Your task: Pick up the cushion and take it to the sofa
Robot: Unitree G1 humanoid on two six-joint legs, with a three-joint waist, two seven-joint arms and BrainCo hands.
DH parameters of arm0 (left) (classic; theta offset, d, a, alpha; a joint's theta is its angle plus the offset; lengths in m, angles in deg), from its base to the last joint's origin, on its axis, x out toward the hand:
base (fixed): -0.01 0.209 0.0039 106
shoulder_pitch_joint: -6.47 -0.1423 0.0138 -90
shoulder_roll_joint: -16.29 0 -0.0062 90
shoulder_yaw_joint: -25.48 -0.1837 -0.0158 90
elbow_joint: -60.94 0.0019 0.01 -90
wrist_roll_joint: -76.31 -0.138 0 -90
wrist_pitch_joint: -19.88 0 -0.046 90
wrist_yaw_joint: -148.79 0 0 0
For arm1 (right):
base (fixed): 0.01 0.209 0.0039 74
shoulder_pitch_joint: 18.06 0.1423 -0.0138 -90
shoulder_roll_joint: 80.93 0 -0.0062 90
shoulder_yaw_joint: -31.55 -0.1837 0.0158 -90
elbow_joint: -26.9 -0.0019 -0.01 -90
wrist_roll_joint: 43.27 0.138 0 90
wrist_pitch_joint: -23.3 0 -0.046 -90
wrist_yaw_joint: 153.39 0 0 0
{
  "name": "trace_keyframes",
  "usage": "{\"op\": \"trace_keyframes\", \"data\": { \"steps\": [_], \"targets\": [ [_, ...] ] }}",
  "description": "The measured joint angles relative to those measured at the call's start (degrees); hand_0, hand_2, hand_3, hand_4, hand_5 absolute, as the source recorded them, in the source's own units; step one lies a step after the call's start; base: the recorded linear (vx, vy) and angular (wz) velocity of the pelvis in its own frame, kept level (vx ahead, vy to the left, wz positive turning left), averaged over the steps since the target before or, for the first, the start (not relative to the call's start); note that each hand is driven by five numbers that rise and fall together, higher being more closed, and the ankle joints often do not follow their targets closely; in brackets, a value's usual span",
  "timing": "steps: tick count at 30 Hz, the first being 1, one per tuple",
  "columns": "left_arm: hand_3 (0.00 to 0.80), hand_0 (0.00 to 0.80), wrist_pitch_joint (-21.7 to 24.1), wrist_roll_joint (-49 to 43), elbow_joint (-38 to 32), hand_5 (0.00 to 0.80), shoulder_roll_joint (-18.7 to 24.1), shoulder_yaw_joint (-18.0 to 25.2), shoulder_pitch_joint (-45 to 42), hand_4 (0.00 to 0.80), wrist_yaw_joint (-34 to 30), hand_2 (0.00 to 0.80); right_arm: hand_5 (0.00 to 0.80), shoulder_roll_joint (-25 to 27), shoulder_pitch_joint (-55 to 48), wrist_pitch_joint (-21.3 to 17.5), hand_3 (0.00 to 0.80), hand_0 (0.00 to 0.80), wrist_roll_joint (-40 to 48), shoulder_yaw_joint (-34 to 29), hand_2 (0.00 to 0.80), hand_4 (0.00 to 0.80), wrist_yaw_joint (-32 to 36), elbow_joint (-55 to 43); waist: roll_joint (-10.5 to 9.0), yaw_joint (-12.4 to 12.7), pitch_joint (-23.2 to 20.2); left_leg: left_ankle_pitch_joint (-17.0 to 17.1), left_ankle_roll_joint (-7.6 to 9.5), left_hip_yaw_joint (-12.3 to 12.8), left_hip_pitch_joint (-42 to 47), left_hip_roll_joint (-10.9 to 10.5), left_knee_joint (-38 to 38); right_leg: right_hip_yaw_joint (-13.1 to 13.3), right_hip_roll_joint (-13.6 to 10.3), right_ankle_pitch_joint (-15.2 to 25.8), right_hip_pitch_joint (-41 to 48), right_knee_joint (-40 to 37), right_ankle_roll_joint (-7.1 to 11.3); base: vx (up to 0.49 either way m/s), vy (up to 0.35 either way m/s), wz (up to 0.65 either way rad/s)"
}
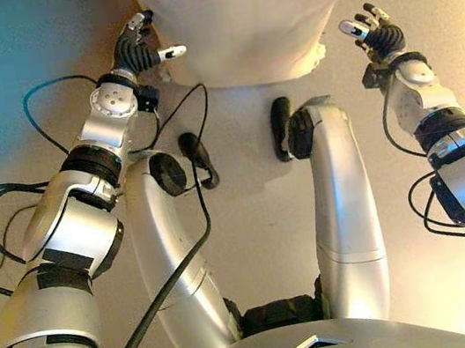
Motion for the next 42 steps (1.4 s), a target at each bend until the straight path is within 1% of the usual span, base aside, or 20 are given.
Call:
{"op": "trace_keyframes", "data": {
  "steps": [2, 6, 10, 12, 16, 19, 20, 23, 28, 32, 36, 39, 40, 41, 42],
  "targets": [
    [0.000, 0.000, -1.6, 0.4, 1.2, 0.000, 0.0, 0.0, 0.4, 0.000, 0.5, 0.000, 0.000, -0.1, 0.0, 0.7, 0.000, 0.000, 0.0, 0.4, 0.000, 0.000, 0.0, 0.0, 0.00, 0.0, 0.0, -0.4, 0.11, -0.1, 0.0, 0.6, 1.7, 0.1, 0.0, -0.4, 0.0, 1.7, -0.15, 0.000, 0.000, 0.00],
    [0.000, 0.000, -5.5, 0.4, 3.7, 0.000, -0.6, 0.0, 0.6, 0.000, 2.6, 0.000, 0.000, -0.3, 0.0, 2.1, 0.000, 0.000, 0.0, 1.0, 0.000, 0.000, -0.1, 0.3, 0.00, 0.0, 0.0, -0.6, 0.14, -0.5, 0.0, 1.0, 4.4, 0.2, -0.1, -0.7, 0.0, 4.3, -0.38, -0.009, -0.018, 0.00],
    [0.000, 0.000, -8.4, 0.3, 6.4, 0.000, -1.5, 0.1, 0.6, 0.000, 4.3, 0.000, 0.000, -0.9, 0.0, 3.2, 0.000, 0.000, -0.2, 2.7, 0.000, 0.000, -0.3, 0.7, -0.01, 0.0, 0.0, -0.7, 0.20, -0.6, 0.0, 1.5, 5.3, 0.1, -0.1, -0.7, 0.0, 4.9, -0.38, -0.001, -0.016, -0.02],
    [0.000, 0.000, -9.0, 0.4, 8.5, 0.000, -1.9, 1.0, 0.5, 0.000, 5.0, 0.000, 0.000, -1.2, 0.0, 3.6, 0.000, 0.000, -0.2, 3.1, 0.000, 0.000, -0.2, 0.8, -0.01, 0.0, 0.0, -0.7, 0.27, -0.7, 0.0, 1.6, 5.5, 0.1, -0.1, -0.7, 0.0, 4.9, -0.38, 0.000, -0.030, -0.07],
    [0.000, 0.000, -9.4, 0.4, 10.1, 0.000, -2.3, 1.2, 0.2, 0.000, 7.8, 0.000, 0.000, -1.2, 0.0, 4.0, 0.000, 0.000, -0.3, 4.8, 0.000, 0.000, -0.2, 1.3, -0.02, 0.1, 0.0, -0.7, 0.28, -0.7, -0.1, 1.5, 5.7, 0.1, -0.1, -0.7, 0.0, 5.0, -0.37, 0.000, -0.008, -0.01],
    [0.000, 0.000, -9.5, 0.4, 11.0, 0.000, -2.4, 3.4, -1.3, 0.000, 10.4, 0.000, 0.000, -1.6, 0.0, 4.0, 0.000, 0.000, -0.7, 4.9, 0.000, 0.000, -0.2, 1.5, -0.02, 0.1, 0.0, -0.7, 0.29, -0.9, -0.1, 1.4, 6.5, 0.1, -0.1, -0.7, 0.1, 5.6, -0.37, -0.004, 0.003, -0.03],
    [0.000, 0.000, -9.6, 0.4, 11.5, 0.000, -2.4, 3.4, -1.8, 0.000, 10.7, 0.000, 0.000, -1.7, -0.1, 4.1, 0.000, 0.000, -0.8, 4.9, 0.000, 0.000, -0.3, 1.6, -0.02, 0.1, 0.0, -0.7, 0.33, -1.0, -0.1, 1.4, 7.1, 0.1, -0.1, -0.7, 0.1, 6.1, -0.37, 0.000, 0.000, 0.00],
    [0.000, 0.000, -10.0, 2.1, 12.0, 0.000, -2.8, 3.4, -2.8, 0.000, 9.7, 0.000, 0.000, -2.1, -0.1, 4.3, 0.000, 0.000, -1.2, 5.1, 0.000, 0.000, -0.4, 1.5, -0.04, 0.1, 0.0, -1.1, 0.69, -1.4, -0.2, 1.4, 9.0, 0.2, -0.2, -0.7, 0.2, 8.0, -0.35, -0.007, 0.012, 0.03],
    [0.000, 0.000, -10.0, 7.1, 11.9, 0.000, -4.1, 3.3, -2.9, 0.000, 5.0, 0.000, 0.000, -3.3, -0.1, 5.4, 0.000, 0.000, -1.2, 7.1, 0.000, 0.000, 0.3, 1.5, -0.06, 0.0, 0.0, -1.7, 0.82, -2.0, -0.6, 1.5, 11.5, 0.2, -0.2, -0.8, 0.1, 9.9, -0.09, -0.013, 0.023, -0.01],
    [0.000, 0.000, -9.9, 9.6, 11.2, 0.000, -6.4, 3.2, -2.9, 0.000, 2.5, 0.000, 0.000, -4.2, -0.2, 6.6, 0.000, 0.000, -1.2, 7.4, 0.000, 0.000, 1.0, 1.6, -0.11, -0.1, 0.0, -1.9, 1.03, -2.2, -1.0, 1.6, 12.0, 0.2, -0.2, -1.1, 0.0, 10.0, 0.35, 0.014, 0.009, -0.03],
    [0.000, 0.000, -9.8, 11.0, 9.6, 0.000, -8.0, 3.2, -2.9, 0.000, 2.0, 0.000, 0.000, -4.9, -0.1, 7.6, 0.000, 0.000, -1.3, 7.4, 0.000, 0.000, -0.5, 2.1, -0.29, -0.1, 0.0, -1.9, 1.06, -2.2, -1.1, 1.5, 12.4, 0.3, -0.2, -1.2, -0.1, 10.0, 0.59, 0.057, 0.025, -0.05],
    [0.000, 0.000, -9.9, 11.1, 8.6, 0.000, -8.4, 3.1, -3.0, 0.000, 1.9, 0.000, 0.000, -5.3, -0.1, 9.4, 0.000, 0.000, -1.7, 7.4, 0.000, 0.000, -1.9, 2.5, -0.33, -0.2, 0.0, -1.9, 1.07, -2.3, -1.1, 1.5, 12.9, 0.3, -0.2, -1.7, -0.1, 10.5, 1.33, 0.073, 0.038, -0.06],
    [0.000, 0.000, -9.9, 11.2, 8.5, 0.000, -8.5, 3.1, -3.0, 0.000, 1.9, 0.000, 0.000, -5.4, -0.2, 10.2, 0.000, 0.000, -1.7, 7.4, 0.000, 0.000, -2.3, 2.7, -0.37, -0.2, 0.0, -1.9, 1.07, -2.3, -1.1, 1.5, 13.0, 0.4, -0.2, -2.4, -0.2, 10.9, 1.80, 0.063, 0.024, 0.07],
    [0.000, 0.000, -9.9, 11.6, 8.3, 0.000, -8.6, 2.9, -3.0, 0.000, 1.9, 0.000, 0.000, -5.5, -0.1, 10.7, 0.000, 0.000, -1.7, 7.4, 0.000, 0.000, -2.6, 2.8, -0.41, -0.3, 0.1, -2.1, 0.88, -2.2, -1.1, 1.2, 13.6, 0.6, -0.2, -2.5, -0.2, 11.0, 1.84, 0.060, 0.021, 0.07],
    [0.000, 0.000, -10.0, 11.6, 8.3, 0.000, -8.6, 2.8, -3.0, 0.000, 1.9, 0.000, 0.000, -5.4, -0.1, 11.0, 0.000, 0.000, -1.7, 7.4, 0.000, 0.000, -2.8, 2.8, -0.41, -0.3, 0.0, -3.9, 1.08, -2.4, -1.0, 0.9, 16.3, 0.7, -0.3, -2.5, -0.4, 11.4, 1.84, 0.050, 0.017, -0.04]
  ]
}}
